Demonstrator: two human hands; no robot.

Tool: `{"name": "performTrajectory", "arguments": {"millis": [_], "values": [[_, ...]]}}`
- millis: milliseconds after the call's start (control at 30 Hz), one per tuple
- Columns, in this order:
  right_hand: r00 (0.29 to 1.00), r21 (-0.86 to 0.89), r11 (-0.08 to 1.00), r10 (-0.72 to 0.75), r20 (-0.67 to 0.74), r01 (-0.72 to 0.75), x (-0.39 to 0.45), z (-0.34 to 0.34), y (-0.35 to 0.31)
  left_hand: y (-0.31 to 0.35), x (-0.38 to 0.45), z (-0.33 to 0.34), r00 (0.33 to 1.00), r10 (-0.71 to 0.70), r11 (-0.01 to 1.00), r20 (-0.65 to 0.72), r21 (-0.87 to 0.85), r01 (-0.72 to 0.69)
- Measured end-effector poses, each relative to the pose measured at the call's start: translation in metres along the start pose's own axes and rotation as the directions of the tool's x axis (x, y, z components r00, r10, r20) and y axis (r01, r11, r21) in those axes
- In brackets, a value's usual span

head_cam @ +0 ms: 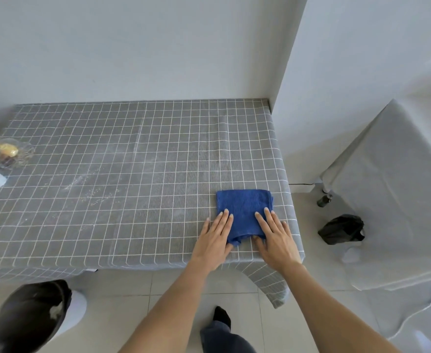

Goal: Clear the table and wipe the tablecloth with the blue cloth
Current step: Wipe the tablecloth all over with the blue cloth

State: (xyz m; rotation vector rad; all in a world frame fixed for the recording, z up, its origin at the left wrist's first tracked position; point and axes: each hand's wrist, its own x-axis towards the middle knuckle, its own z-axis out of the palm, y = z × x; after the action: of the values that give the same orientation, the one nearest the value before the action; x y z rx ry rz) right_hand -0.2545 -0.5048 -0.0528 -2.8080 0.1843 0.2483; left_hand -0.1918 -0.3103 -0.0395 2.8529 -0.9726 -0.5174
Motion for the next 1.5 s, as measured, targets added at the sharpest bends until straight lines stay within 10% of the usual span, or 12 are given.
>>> {"name": "performTrajectory", "arguments": {"millis": [700,1500], "values": [[0.963,-0.155,0.985,-0.109,-0.246,0.073,0.047,-0.045,-0.043,-0.019,0.005,-0.07,0.963,-0.013,0.98,-0.268,0.189,0.066],[0.842,-0.251,0.848,-0.513,-0.167,0.467,0.175,-0.005,-0.407,-0.356,-0.142,-0.146,0.853,-0.376,0.875,-0.361,0.164,0.455]]}}
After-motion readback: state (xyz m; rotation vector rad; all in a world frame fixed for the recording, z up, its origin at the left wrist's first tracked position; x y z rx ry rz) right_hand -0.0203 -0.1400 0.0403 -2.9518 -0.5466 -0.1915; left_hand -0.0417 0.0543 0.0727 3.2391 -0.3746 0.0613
